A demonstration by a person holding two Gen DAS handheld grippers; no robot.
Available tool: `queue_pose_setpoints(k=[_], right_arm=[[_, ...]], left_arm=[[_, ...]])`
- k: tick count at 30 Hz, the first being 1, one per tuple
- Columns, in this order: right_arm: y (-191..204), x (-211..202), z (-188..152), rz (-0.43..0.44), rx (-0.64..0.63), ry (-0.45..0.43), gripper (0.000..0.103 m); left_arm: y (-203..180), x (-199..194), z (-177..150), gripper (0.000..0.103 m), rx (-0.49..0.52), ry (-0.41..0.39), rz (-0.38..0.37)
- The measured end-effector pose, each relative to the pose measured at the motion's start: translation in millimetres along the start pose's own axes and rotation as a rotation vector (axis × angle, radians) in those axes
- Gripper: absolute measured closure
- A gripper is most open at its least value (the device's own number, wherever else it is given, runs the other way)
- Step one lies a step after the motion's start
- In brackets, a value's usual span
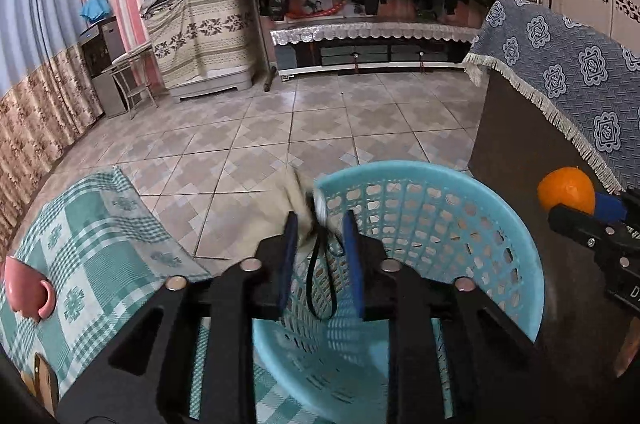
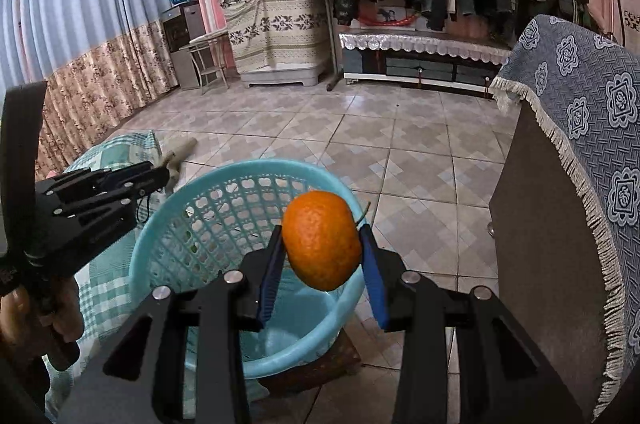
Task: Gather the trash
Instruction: 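Carry cloth and orange to the blue basket while opening the left tool over it, then open the right tool to drop the orange into the blue basket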
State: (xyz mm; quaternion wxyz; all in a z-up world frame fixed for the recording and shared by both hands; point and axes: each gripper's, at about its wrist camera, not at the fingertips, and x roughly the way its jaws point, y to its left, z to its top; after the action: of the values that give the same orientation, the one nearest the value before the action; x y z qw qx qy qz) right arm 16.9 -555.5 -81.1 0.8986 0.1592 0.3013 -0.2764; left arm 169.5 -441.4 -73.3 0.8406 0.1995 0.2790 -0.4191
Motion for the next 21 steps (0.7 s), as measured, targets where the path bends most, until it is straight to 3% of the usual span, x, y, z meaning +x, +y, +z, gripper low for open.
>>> queue_pose_setpoints(k=[1,3,6,12,21], right_arm=[[-0.1,1.7,-0.5,-0.002,-0.002,0.004,0.065],[1.1,3.2,-1.7,-0.003,-0.004,0.012,0.065],[3.9,5.4,-3.0,-0.002,-0.006,0.02,0.065],[16.4,19.4,-7.1,0.008,-0.003,0.041,0.065],[50.5,51.6,-13.6,0.02,0.011,0.07,0.063]], left_arm=[[0.2,0.7,0.5,0.064,0.0,-0.002,0.011],[4.0,-1.2,1.4,0.042,-0.005,-0.011,0.031],[13.5,-8.2,4.4,0.021,-0.02,-0.041,0.091],[44.7,-20.9,6.7,0.009,-0.074,-0.078,0.207],[88.3,-46.3,-13.4,0.005,-0.156,-0.088,0.314]])
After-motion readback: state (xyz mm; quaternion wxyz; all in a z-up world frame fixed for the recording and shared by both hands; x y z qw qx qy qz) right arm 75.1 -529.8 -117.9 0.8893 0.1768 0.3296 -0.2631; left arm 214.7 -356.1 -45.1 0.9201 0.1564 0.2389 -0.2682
